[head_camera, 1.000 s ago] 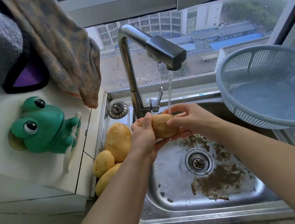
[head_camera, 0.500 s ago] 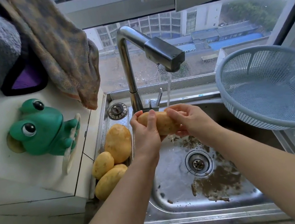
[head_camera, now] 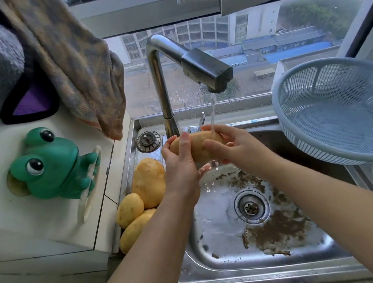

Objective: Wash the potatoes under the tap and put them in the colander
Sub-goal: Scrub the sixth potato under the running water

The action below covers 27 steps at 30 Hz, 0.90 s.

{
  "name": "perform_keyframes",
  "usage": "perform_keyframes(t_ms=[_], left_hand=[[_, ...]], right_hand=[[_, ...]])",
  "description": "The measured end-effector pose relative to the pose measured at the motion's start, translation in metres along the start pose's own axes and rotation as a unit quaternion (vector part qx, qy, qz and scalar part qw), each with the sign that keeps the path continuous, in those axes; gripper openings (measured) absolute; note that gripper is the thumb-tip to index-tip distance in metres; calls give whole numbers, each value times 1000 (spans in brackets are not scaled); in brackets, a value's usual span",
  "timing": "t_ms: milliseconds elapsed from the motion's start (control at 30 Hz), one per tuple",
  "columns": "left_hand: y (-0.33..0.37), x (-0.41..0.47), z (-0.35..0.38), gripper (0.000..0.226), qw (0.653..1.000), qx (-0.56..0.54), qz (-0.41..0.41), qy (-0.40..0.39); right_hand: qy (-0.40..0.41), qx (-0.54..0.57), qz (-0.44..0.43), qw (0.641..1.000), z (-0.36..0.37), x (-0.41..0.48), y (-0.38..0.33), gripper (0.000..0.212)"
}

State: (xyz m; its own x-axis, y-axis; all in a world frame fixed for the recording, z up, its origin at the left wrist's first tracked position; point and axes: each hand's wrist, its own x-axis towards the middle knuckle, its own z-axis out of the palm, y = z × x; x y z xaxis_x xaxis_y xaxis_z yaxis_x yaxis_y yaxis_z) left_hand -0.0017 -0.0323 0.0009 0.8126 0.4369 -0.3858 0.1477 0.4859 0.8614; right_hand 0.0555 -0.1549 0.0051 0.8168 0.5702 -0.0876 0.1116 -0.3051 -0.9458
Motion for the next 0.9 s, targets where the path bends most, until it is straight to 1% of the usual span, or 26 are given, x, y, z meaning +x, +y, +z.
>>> perform_keyframes(t_ms=[67,100,167,233,300,367,433,533,600,633,667,733,833,900], left_hand=[[-1,1,0,36,1000,2,-8,19],[-1,2,-1,35,1000,10,-12,26],[-2,5,-2,39,998,45,-29,26],[0,8,-3,48,996,64,-62,20],[2,9,-4,53,993,48,-104,14],[1,8,-4,55,992,41,-120,6],[-5,7,-4,58,993,54,-105,8],[-13,-1,-2,64,996,49,-74,-10],[-14,-5,-1,75,997,56,-31,-32],[-13,-6,0,77,997,63,-6,-43],[-13,-6,0,75,997,65,13,-50],[-13,-7,2,57,997,49,25,-47],[-18,-6,5,23,999,-18,-21,-18],[-21,-9,8,13,997,-58,-52,11]], right_hand=[[21,-79,-51,995,9,-2,5,62],[28,-114,-78,990,12,-3,8,65],[26,-145,-116,982,11,-3,12,72],[5,-157,-128,979,3,-1,12,72],[-25,-167,-114,979,-6,1,9,71],[-44,-139,-87,985,-10,4,7,68],[-42,-115,-48,991,-6,6,6,60],[1,-112,-17,994,4,6,9,42],[33,-77,-12,996,7,3,10,29],[52,-48,-2,997,8,3,11,28],[73,-19,8,997,9,3,13,33],[116,20,22,993,12,4,16,41],[174,65,61,981,18,1,15,44],[184,81,86,976,24,-4,15,43]])
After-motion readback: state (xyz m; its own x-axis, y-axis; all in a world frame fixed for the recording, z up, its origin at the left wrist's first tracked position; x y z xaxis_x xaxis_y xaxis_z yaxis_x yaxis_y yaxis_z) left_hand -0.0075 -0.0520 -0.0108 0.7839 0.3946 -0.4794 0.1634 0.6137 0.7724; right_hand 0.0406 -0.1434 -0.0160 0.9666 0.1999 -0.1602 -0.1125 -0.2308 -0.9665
